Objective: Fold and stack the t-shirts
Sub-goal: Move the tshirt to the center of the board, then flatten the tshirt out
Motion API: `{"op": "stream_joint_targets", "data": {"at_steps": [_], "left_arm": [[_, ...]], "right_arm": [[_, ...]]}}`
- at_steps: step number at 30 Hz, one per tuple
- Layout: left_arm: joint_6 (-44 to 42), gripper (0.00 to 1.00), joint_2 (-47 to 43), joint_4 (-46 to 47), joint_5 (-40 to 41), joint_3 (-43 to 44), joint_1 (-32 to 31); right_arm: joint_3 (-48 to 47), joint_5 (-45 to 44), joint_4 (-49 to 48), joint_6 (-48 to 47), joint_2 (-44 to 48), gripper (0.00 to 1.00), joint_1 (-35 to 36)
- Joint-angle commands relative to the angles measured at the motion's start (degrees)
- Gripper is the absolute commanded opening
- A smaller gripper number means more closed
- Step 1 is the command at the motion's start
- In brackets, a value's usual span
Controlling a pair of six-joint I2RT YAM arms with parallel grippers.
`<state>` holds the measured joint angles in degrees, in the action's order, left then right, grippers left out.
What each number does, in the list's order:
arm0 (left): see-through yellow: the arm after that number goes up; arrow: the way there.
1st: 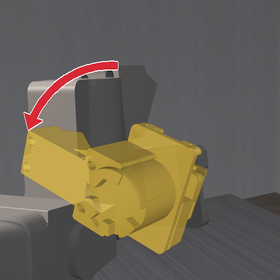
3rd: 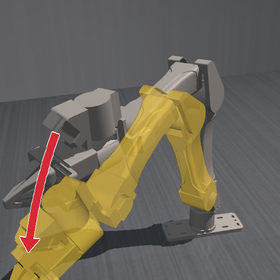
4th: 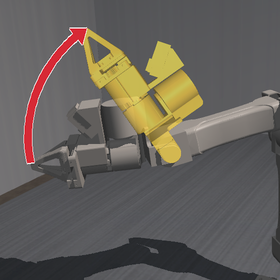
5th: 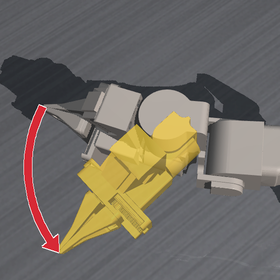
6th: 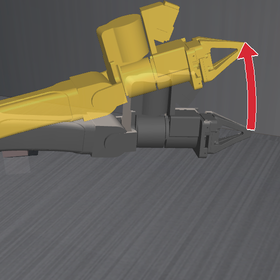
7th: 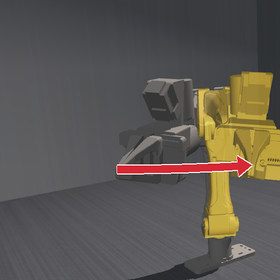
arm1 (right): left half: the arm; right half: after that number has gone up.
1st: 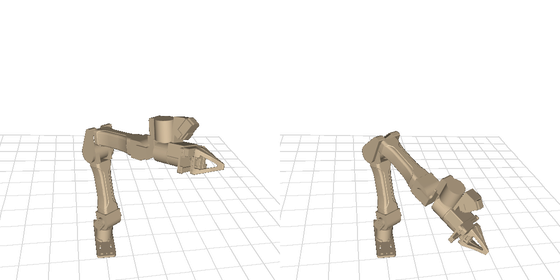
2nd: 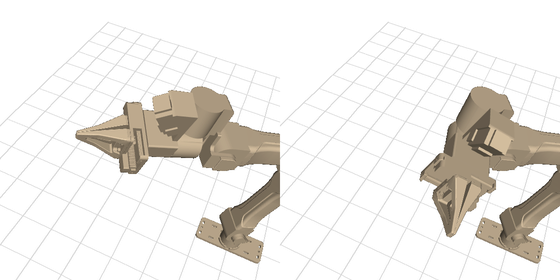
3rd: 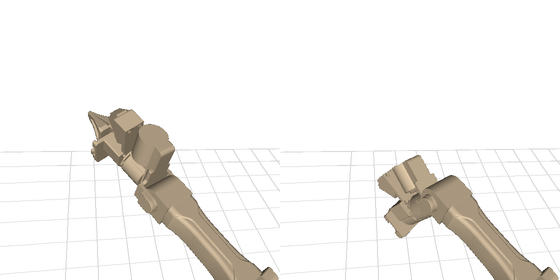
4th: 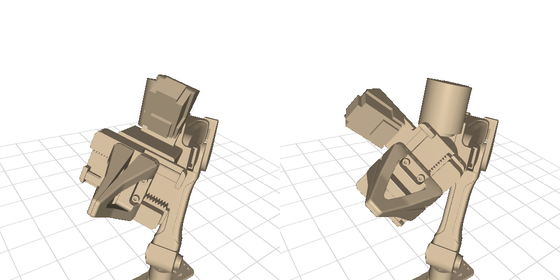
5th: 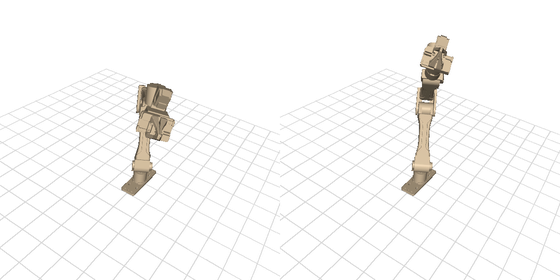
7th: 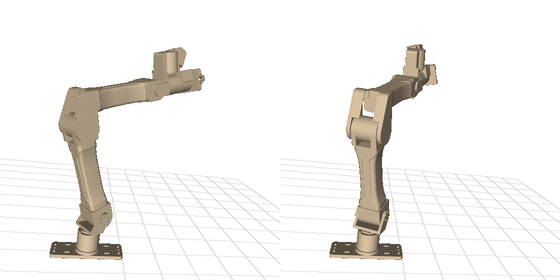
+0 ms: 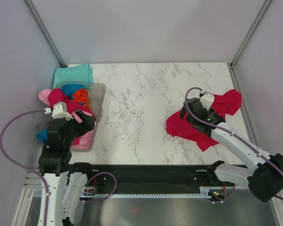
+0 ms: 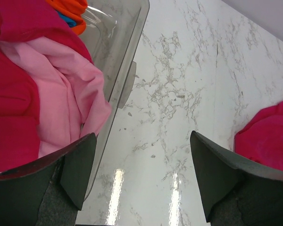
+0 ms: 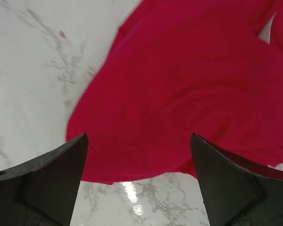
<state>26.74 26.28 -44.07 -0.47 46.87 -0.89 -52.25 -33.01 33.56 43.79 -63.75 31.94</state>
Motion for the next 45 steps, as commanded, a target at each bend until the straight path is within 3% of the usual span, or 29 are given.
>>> {"op": "stream_joint_targets", "data": {"at_steps": [1,10,15,16,17,20,23,26,29,30,34,36,38,39,42,43,45], "left_arm": [[-1.34,0.88,-0.97,2.15,-1.55,0.77,-0.96],[-1.60,0.88,-2.81,2.68,-2.43,0.41,-3.51],[-1.69,0.88,-3.87,3.03,-2.52,0.24,-3.77],[-1.69,0.88,-4.22,3.12,-2.52,0.24,-3.77],[-1.69,0.88,-4.31,3.12,-2.52,0.24,-3.77],[-1.78,0.88,-4.49,3.29,-2.69,0.15,-3.77],[-1.87,0.88,-4.75,3.29,-2.78,-0.02,-3.77],[-1.87,0.88,-5.10,3.38,-2.69,-0.03,-3.77],[-1.87,0.89,-5.10,3.47,-2.61,-0.11,-3.69],[-1.87,0.89,-5.10,3.56,-2.69,-0.20,-3.69],[-1.96,0.89,-4.84,3.47,-2.69,-0.11,-3.77],[-1.87,0.89,-4.75,3.56,-2.69,-0.11,-3.69],[-1.96,0.89,-4.66,3.56,-2.69,-0.11,-3.69],[-1.87,0.89,-4.66,3.47,-2.69,-0.11,-3.77],[-1.87,0.89,-4.05,3.56,-2.96,-0.11,-3.69],[-1.96,0.89,-3.70,3.64,-3.04,-0.11,-3.69],[-1.96,0.89,-3.43,3.64,-3.22,-0.20,-3.69]], "right_arm": [[6.36,4.18,0.38,6.65,-1.55,0.97,-2.32],[12.08,10.60,-7.18,8.50,-8.67,0.78,-3.20],[12.61,13.24,-11.41,8.68,-13.07,0.56,-3.29],[12.52,13.67,-12.37,8.51,-13.59,0.50,-3.20],[12.26,14.46,-12.99,8.24,-14.82,0.31,-3.20],[9.63,17.35,-14.75,6.84,-16.84,0.00,-3.12],[2.53,19.04,-14.58,5.34,-18.60,0.00,-1.37],[-10.55,19.74,-11.95,3.59,-21.67,0.00,3.11],[-29.26,17.73,-5.55,0.17,-26.06,0.00,9.52],[-39.32,15.29,-1.17,-0.72,-27.12,0.00,12.06],[-53.82,8.95,5.53,-3.62,-28.46,0.00,13.32],[-52.27,3.69,7.30,-4.50,-25.39,0.00,11.49],[-46.92,5.67,7.31,-3.81,-20.14,0.00,7.63],[-39.32,7.25,5.74,-2.58,-17.93,0.00,3.43],[-24.11,11.65,1.44,-3.53,-10.45,0.00,1.45],[-20.47,13.83,0.03,-4.15,-9.22,0.03,1.54],[-10.48,20.16,-4.00,-3.98,-7.10,0.22,2.33]]}}
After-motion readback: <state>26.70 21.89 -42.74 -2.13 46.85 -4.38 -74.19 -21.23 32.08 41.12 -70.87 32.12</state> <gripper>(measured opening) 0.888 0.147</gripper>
